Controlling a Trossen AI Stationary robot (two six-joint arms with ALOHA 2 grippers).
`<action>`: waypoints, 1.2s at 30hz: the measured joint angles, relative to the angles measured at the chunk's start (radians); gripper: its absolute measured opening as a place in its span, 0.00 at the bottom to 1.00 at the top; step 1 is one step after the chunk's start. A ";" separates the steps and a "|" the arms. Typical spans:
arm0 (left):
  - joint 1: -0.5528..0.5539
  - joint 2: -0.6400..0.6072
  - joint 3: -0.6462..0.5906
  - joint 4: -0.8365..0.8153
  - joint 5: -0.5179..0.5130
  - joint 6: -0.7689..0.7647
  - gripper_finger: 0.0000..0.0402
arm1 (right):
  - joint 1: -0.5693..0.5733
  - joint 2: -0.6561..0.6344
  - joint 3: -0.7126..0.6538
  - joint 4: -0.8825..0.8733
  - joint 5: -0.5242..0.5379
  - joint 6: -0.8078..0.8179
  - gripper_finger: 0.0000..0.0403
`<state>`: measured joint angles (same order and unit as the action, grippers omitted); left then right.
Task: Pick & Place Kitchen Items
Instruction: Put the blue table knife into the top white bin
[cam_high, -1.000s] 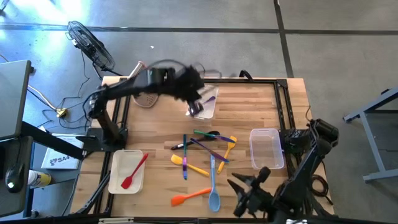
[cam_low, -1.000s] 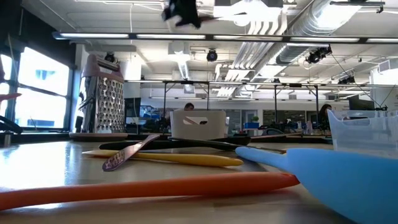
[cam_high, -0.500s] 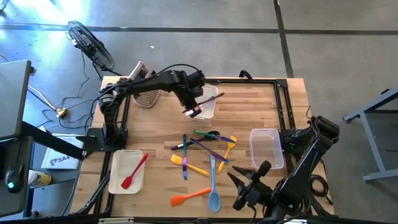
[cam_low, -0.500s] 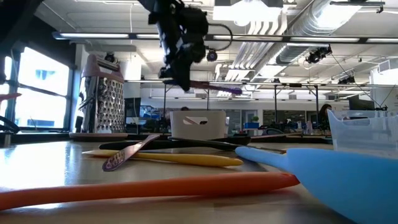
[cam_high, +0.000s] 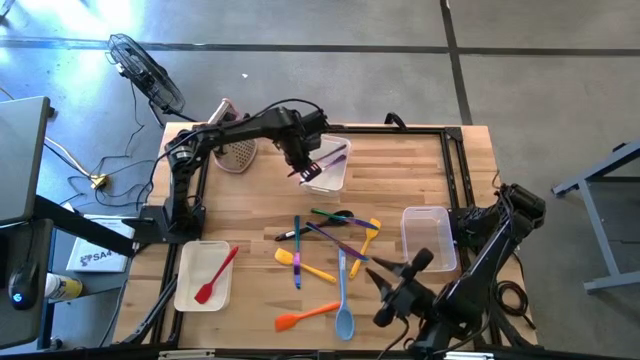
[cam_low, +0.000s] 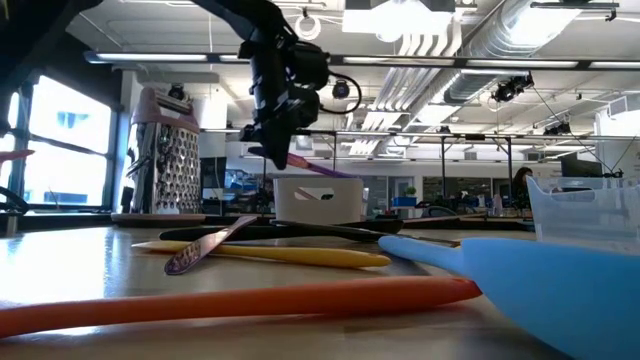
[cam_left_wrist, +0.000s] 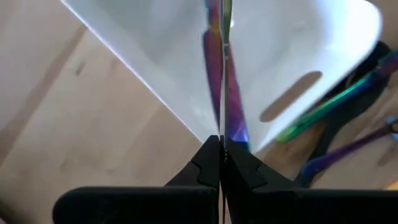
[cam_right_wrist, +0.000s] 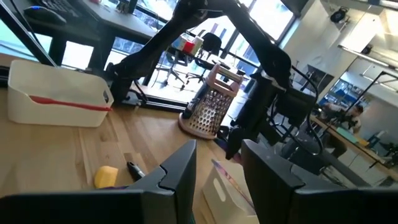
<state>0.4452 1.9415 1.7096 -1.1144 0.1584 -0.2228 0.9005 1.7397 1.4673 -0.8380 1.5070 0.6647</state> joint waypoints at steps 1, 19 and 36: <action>0.000 0.000 0.000 0.004 0.014 -0.005 0.00 | 0.000 0.000 0.000 -0.019 0.000 0.025 0.30; 0.006 0.046 0.000 0.047 0.086 -0.071 0.00 | 0.000 0.000 0.000 -0.051 -0.074 0.076 0.30; 0.006 0.045 0.000 0.054 0.108 -0.153 0.00 | 0.000 0.001 0.000 -0.063 -0.082 0.073 0.30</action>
<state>0.4515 1.9869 1.7100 -1.0604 0.2661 -0.3759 0.9005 1.7405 1.4672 -0.9012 1.4254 0.7379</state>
